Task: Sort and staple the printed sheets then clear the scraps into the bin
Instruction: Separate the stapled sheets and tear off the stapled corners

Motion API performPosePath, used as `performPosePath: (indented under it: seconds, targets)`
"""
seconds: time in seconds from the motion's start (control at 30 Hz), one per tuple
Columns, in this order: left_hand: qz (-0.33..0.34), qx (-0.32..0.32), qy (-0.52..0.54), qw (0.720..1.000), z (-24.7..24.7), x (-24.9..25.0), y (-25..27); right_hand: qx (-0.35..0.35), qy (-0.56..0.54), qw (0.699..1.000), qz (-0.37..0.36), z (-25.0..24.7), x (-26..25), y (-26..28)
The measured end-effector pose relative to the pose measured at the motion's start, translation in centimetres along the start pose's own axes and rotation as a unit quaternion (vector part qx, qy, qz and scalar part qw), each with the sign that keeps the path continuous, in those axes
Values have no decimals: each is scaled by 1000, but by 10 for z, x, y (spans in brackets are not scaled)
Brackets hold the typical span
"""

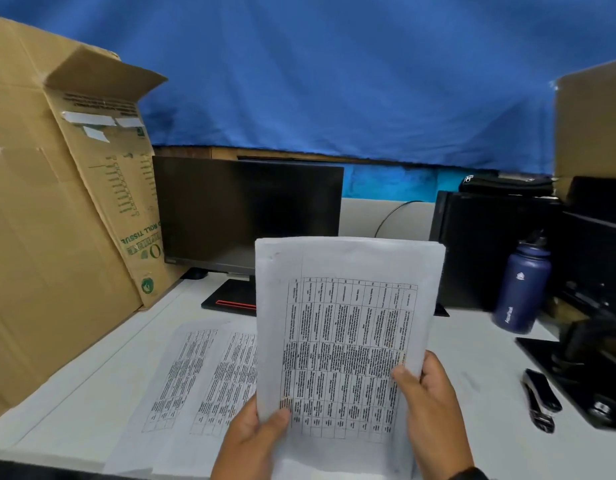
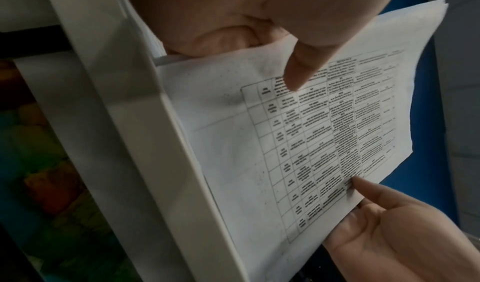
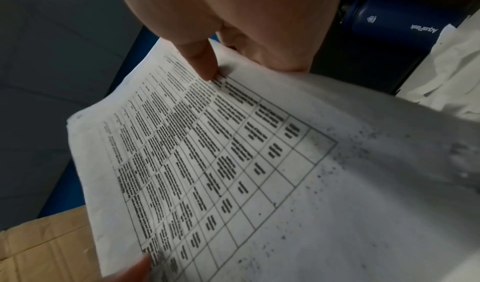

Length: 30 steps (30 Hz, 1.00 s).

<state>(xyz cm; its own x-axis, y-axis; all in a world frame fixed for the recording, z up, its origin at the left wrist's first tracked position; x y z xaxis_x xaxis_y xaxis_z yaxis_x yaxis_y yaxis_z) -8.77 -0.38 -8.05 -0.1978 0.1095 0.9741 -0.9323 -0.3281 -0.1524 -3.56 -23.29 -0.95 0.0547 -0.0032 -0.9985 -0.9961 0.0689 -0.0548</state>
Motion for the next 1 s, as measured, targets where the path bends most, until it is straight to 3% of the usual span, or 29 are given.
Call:
performPosePath:
  seconds: [0.23, 0.3, 0.37, 0.47, 0.53, 0.6, 0.67, 0.7, 0.8, 0.9, 1.0]
  targets:
    - [21, 20, -109, 994, 4, 9, 0, -26, 38, 999, -6, -8, 3, -4]
    - [19, -17, -99, 995, 11, 20, -2, 13, 54, 998, -29, -17, -2, -4]
    - [32, -96, -170, 980, 19, 38, -6, 55, 56, 996, -46, -29, -7, -5]
    - [30, -174, -368, 913, 7, 53, -33, 114, 54, 991, -46, -51, -11, -8]
    - [16, -165, -522, 837, -21, 51, -63, 143, 47, 988, -37, -67, -9, -13]
    - [-54, -134, -659, 738, -58, 48, -87, 160, 36, 986, -25, -78, -5, -15]
    - [-132, -104, -712, 681, -89, 44, -101, 168, 28, 985, -12, -83, 0, -15]
    - [-158, -93, -716, 674, -99, 39, -107, 171, 29, 985, -8, -84, 3, -16]
    - [-187, -43, -695, 693, -112, 24, -118, 175, 46, 983, -6, -82, 8, -17]
    - [-195, -78, -698, 684, -108, 19, -125, 171, 47, 984, -7, -78, 12, -18]
    - [-189, -75, -661, 723, -114, 28, -136, 167, 42, 985, -7, -76, 13, -18]
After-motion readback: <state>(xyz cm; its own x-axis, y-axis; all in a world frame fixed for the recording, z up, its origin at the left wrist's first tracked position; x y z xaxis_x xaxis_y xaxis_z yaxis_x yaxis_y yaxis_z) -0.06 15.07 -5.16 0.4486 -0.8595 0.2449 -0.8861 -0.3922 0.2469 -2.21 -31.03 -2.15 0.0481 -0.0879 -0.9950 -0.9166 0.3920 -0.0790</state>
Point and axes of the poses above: each hand's wrist, its own y-axis away from the middle knuckle, its own z-axis out of the palm, x = y × z, the point moved 5 cm from there along -y, towards the middle knuckle, and after that the axes turned 8 degrees about z, right-handed, at the moved point
